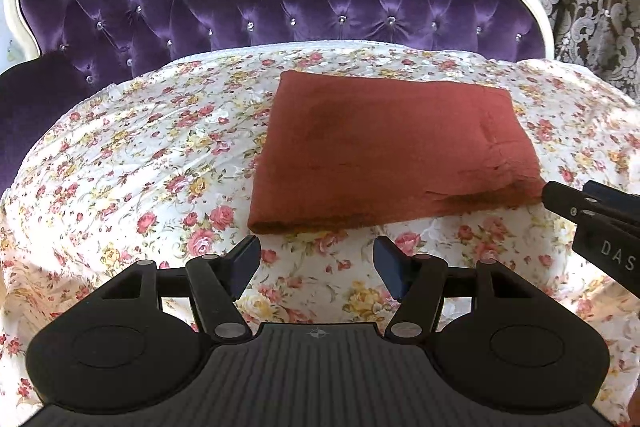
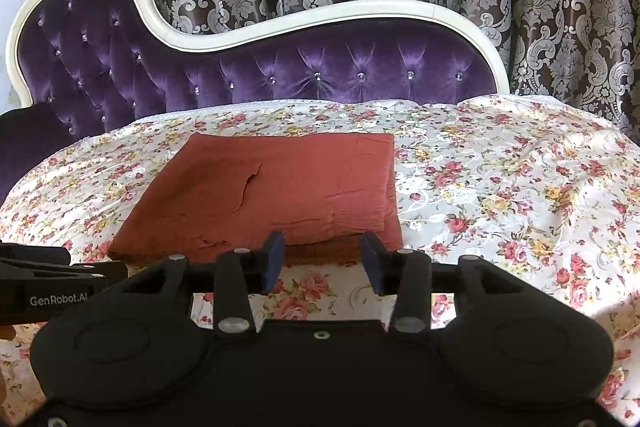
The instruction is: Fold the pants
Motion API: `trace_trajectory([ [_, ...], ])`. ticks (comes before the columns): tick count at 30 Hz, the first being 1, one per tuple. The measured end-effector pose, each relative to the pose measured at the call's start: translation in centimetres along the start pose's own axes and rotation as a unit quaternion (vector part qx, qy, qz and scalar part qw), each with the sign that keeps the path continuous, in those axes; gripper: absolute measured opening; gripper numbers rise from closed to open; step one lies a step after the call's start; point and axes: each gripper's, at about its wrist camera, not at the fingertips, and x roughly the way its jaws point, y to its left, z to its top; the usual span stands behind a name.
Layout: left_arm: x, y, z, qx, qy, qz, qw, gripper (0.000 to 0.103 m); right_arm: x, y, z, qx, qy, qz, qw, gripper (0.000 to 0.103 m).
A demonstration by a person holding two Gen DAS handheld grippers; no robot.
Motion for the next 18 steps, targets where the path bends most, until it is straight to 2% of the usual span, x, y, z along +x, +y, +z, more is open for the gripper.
trace_trajectory([
  [18,0.14,0.03,0.13,-0.002,0.008,-0.001,1.0,0.061,0.12,0.46,0.01,0.0,0.009,-0.001,1.0,0.052],
])
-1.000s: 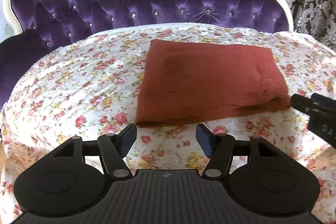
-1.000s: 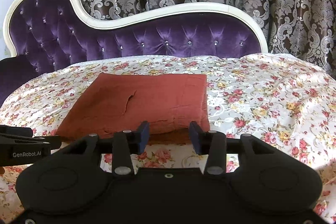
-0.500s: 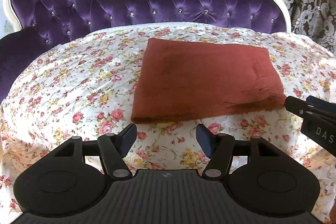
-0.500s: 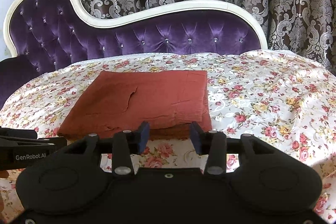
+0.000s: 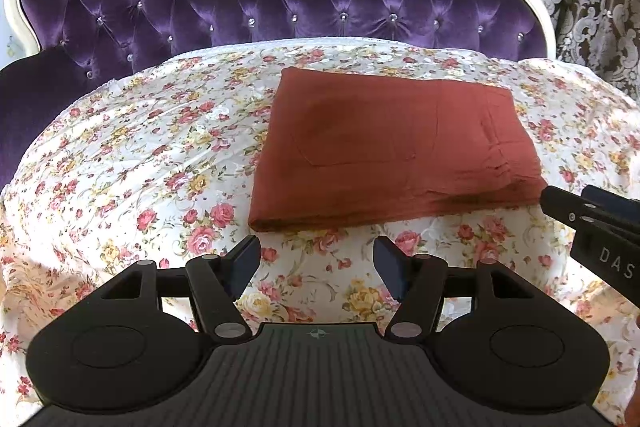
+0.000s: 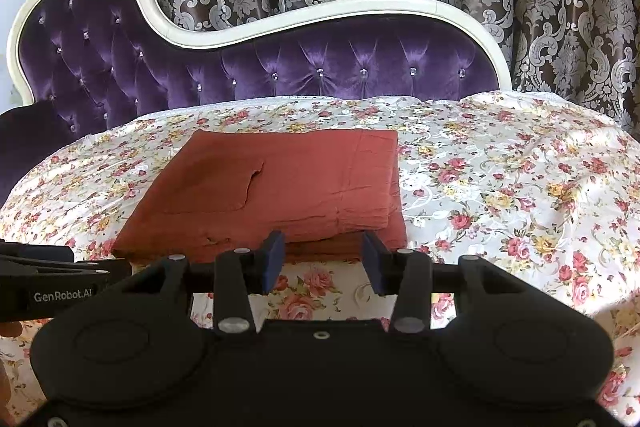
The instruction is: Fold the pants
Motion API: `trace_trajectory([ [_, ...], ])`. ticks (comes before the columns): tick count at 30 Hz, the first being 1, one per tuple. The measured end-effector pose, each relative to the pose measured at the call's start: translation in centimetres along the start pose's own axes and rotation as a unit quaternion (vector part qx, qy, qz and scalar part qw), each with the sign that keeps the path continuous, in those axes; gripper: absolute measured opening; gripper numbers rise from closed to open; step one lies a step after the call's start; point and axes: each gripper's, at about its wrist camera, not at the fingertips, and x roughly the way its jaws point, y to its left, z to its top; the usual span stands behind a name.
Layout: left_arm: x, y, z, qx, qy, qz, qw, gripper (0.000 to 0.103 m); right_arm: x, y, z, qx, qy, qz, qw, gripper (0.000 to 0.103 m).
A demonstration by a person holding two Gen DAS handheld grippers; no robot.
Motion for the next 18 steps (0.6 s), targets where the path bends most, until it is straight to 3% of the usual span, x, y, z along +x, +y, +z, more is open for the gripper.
trace_trajectory([
  [18,-0.13,-0.11,0.11,0.003,-0.001,-0.006,1.0,0.061,0.04,0.29,0.18,0.005,0.006,0.003,1.0,0.052],
])
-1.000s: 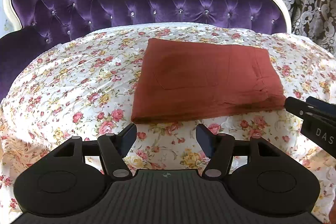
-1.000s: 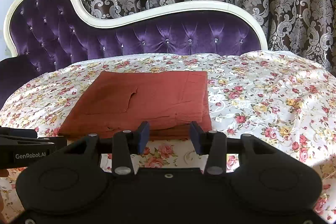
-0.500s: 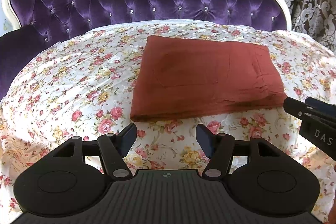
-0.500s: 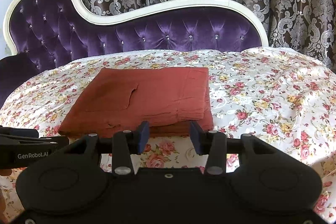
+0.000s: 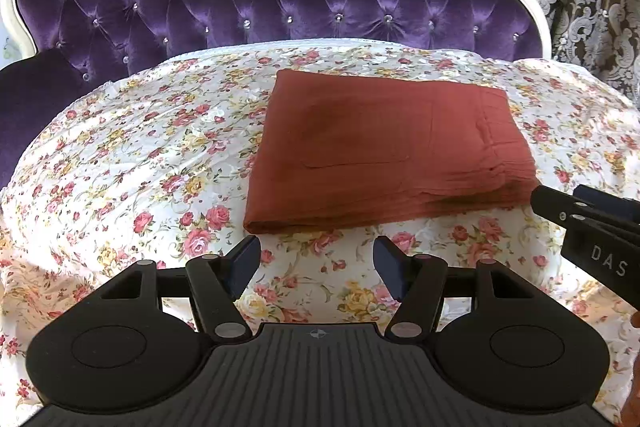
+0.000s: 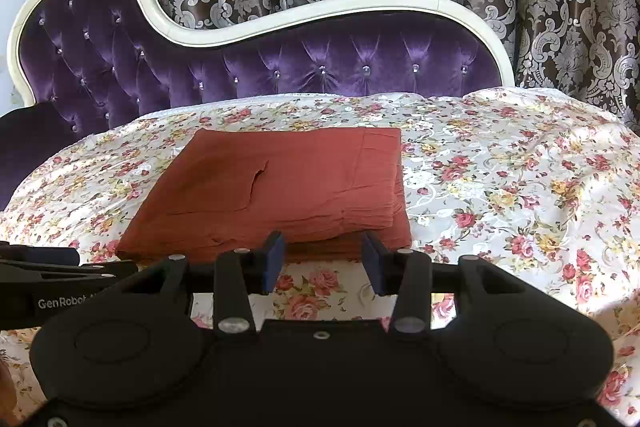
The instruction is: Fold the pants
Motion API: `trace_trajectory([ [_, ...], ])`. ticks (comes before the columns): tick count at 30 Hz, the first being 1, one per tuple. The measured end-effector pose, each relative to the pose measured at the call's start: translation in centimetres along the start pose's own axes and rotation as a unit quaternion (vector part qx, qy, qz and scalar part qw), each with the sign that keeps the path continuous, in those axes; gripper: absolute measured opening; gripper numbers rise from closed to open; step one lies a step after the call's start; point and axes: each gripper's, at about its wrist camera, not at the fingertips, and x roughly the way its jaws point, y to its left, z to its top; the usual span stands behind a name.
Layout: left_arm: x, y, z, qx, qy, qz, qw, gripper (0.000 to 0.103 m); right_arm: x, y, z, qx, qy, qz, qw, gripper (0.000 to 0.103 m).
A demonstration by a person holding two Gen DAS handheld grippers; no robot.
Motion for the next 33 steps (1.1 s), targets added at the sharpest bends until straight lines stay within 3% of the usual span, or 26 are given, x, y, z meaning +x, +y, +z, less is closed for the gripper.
trace_trajectory([
  [33,0.75,0.33,-0.1,0.012,0.011,0.004,0.9999,0.061,0.7,0.07,-0.34,0.005,0.016,-0.001,1.0,0.052],
])
